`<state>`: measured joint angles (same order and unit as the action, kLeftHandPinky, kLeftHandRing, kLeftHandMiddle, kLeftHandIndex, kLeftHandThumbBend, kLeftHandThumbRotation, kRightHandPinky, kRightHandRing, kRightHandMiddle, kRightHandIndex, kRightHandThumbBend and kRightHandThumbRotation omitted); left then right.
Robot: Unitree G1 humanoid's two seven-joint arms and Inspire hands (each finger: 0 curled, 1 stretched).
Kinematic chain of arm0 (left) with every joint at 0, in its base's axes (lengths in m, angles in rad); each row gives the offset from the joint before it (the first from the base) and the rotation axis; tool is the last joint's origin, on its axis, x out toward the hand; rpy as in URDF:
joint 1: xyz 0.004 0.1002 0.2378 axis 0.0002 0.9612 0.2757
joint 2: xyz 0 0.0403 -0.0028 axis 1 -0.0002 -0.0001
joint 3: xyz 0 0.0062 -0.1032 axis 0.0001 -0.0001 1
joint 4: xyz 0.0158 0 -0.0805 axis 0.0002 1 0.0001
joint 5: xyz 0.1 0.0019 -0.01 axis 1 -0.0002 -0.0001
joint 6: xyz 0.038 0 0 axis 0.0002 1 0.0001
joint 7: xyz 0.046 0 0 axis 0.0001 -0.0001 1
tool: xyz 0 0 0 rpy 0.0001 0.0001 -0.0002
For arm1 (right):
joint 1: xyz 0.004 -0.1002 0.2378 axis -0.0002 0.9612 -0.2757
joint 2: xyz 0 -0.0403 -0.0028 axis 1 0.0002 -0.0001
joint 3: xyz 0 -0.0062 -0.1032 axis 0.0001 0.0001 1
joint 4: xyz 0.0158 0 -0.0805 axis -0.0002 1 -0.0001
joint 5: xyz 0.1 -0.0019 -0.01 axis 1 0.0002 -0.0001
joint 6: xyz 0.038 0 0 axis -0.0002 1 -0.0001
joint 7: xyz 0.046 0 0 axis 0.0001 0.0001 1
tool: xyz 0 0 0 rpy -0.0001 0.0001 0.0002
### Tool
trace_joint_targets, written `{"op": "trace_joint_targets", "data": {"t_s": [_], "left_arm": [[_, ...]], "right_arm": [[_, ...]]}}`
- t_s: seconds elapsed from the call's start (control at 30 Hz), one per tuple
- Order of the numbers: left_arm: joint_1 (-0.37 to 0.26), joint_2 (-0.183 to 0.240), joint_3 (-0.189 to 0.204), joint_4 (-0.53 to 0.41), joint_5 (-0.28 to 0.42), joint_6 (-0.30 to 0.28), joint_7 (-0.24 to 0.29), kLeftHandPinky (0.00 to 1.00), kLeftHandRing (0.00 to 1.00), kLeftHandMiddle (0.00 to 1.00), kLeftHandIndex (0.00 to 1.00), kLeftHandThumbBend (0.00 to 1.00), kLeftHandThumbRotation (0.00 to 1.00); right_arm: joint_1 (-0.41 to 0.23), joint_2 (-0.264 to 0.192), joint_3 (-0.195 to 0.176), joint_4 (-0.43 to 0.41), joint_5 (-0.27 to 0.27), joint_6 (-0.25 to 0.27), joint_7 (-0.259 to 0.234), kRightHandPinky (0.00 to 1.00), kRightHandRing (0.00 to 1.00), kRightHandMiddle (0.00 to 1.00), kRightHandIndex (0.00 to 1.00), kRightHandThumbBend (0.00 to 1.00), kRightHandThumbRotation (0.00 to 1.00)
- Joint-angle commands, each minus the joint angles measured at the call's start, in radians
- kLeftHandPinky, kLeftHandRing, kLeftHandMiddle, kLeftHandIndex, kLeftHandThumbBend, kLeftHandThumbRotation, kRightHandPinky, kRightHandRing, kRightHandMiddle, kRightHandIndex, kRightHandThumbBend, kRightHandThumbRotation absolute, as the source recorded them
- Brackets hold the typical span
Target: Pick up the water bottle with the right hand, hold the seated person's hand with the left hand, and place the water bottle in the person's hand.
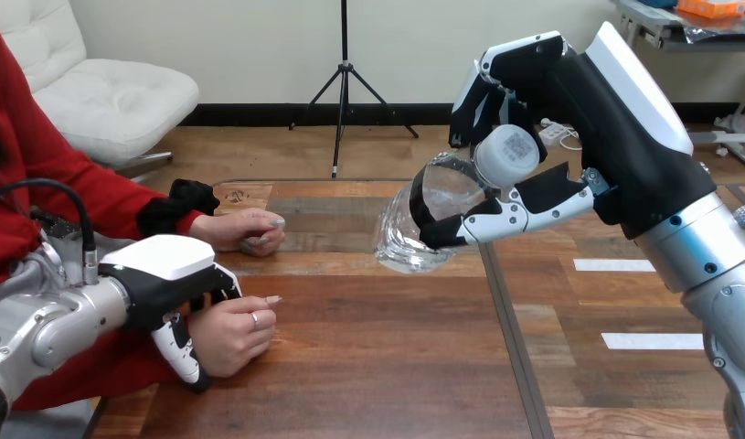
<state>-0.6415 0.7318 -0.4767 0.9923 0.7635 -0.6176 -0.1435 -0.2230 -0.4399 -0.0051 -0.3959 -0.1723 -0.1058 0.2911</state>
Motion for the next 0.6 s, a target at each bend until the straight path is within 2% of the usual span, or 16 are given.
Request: {"op": "trace_joint_targets", "data": {"t_s": [0.0,0.17,0.27,0.37,0.47,0.57], "left_arm": [[0.010,0.015,0.007,0.015,-0.026,-0.025,-0.011,0.66,0.70,0.74,0.72,1.00,0.17],[0.026,0.010,0.020,0.011,-0.055,-0.060,0.006,0.66,0.70,0.74,0.72,1.00,0.19],[0.046,0.005,0.024,-0.019,-0.059,-0.049,0.020,0.65,0.69,0.73,0.72,1.00,0.20],[0.064,0.003,0.026,-0.040,-0.059,-0.056,0.047,0.63,0.67,0.71,0.70,1.00,0.18],[0.086,-0.005,0.041,-0.023,-0.076,-0.123,0.124,0.59,0.62,0.66,0.65,1.00,0.12],[0.094,-0.010,0.042,-0.019,-0.075,-0.119,0.135,0.57,0.61,0.64,0.64,1.00,0.09]], "right_arm": [[-0.084,-0.006,-0.041,-0.055,0.029,0.001,-0.004,0.06,0.10,0.15,0.20,1.00,0.00],[-0.084,-0.007,-0.043,-0.056,0.031,0.003,-0.001,0.06,0.10,0.15,0.20,1.00,0.00],[-0.084,-0.008,-0.043,-0.055,0.032,0.003,0.000,0.06,0.10,0.15,0.20,1.00,0.00],[-0.085,-0.008,-0.042,-0.056,0.032,0.006,0.002,0.06,0.10,0.15,0.20,1.00,0.00],[-0.087,-0.006,-0.040,-0.053,0.030,0.002,0.000,0.05,0.10,0.15,0.20,1.00,0.00],[-0.087,-0.006,-0.038,-0.052,0.027,0.001,0.000,0.05,0.10,0.15,0.20,1.00,0.00]]}}
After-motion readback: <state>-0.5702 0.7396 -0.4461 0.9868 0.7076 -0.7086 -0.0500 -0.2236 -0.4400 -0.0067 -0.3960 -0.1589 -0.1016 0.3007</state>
